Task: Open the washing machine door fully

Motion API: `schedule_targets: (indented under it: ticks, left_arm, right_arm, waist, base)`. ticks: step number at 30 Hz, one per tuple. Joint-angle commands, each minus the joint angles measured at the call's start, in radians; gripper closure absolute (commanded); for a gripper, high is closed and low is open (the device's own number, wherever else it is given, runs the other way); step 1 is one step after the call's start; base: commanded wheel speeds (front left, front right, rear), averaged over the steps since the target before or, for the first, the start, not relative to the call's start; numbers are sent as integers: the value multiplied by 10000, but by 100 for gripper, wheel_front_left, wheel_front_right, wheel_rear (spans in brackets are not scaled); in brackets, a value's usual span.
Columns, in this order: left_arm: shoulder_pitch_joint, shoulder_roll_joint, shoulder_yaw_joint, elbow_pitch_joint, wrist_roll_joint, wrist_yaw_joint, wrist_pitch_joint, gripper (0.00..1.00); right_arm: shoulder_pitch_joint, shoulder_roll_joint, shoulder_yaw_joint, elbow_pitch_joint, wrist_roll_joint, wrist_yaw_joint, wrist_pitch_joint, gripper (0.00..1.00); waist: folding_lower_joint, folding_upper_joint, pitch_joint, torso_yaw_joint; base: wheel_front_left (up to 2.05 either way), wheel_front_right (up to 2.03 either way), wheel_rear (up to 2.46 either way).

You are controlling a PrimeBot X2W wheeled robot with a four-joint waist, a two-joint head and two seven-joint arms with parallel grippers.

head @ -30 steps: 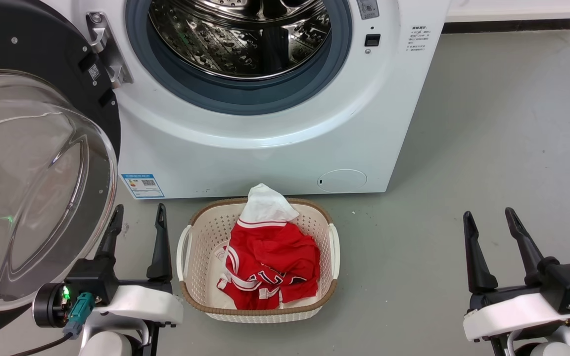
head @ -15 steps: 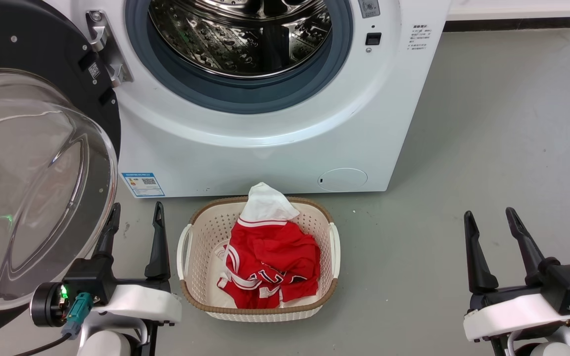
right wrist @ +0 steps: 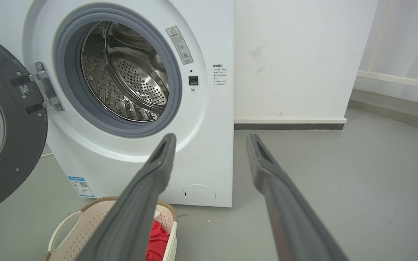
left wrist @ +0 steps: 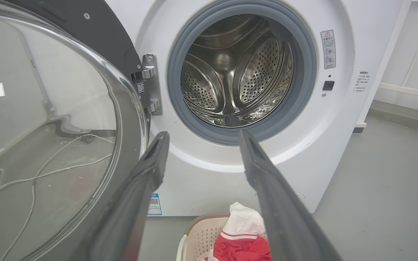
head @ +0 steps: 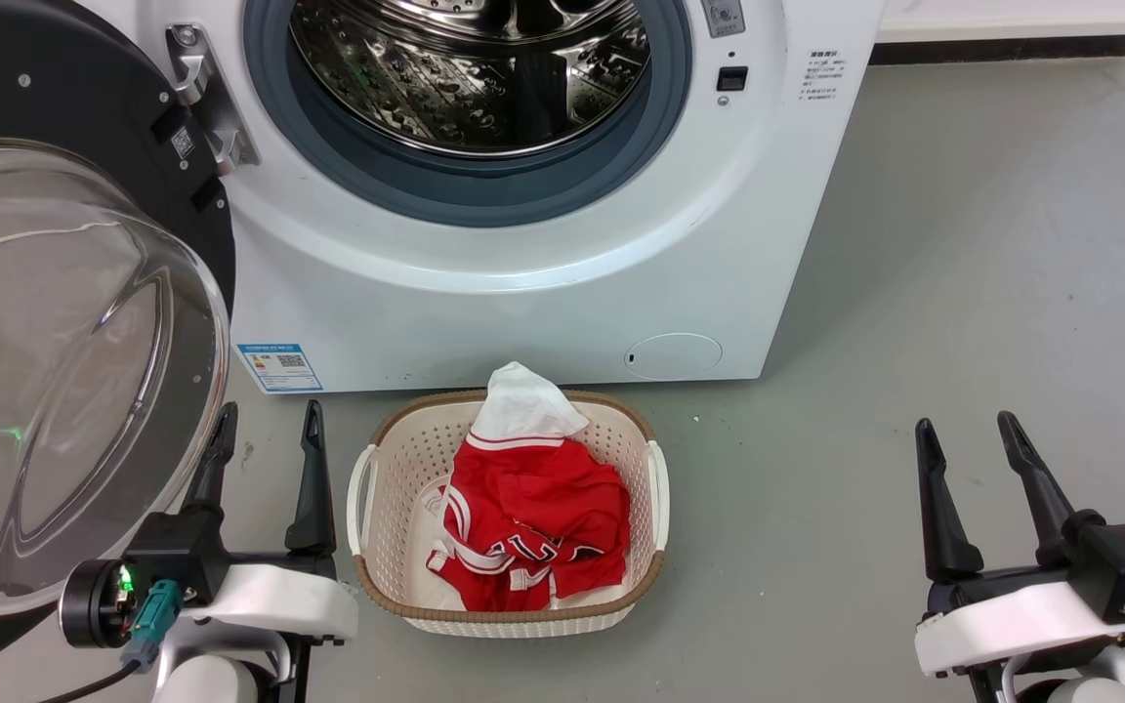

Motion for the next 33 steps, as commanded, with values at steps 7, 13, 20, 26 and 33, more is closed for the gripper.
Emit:
schedule_targets:
  ticks: [7,13,20,26,33]
  left_arm:
    - [146,-105,153,-60,180,-96,25,0]
    - [153,-191,240,245,-98,-121,106,100]
    - [109,-256,394,363,-1507,-264,502,100]
    - [117,-309,465,400,-2620,-375,757,100]
    - [96,-377,595,483,-4143,-535,1133,100]
  right_arm:
    - [114,17,-20,-9,105,-7,-30,0]
    - [197,0,47,175,290,0,8,100]
    - [68,-114,53,367,1908,0,241,100]
    - [-59,-186,72,545,3142,-1,423,100]
    - [-191,-264,75,755,4813,-1,677,100]
  waist:
    - [0,0,-9,5]
    - [0,0,-23,15]
    - [0,0,-74,31]
    - [0,0,-118,43]
    - [0,0,-183,62]
  base:
    - [0,0,0]
    - [0,0,0]
    - [0,0,0]
    - [0,0,0]
    - [0,0,0]
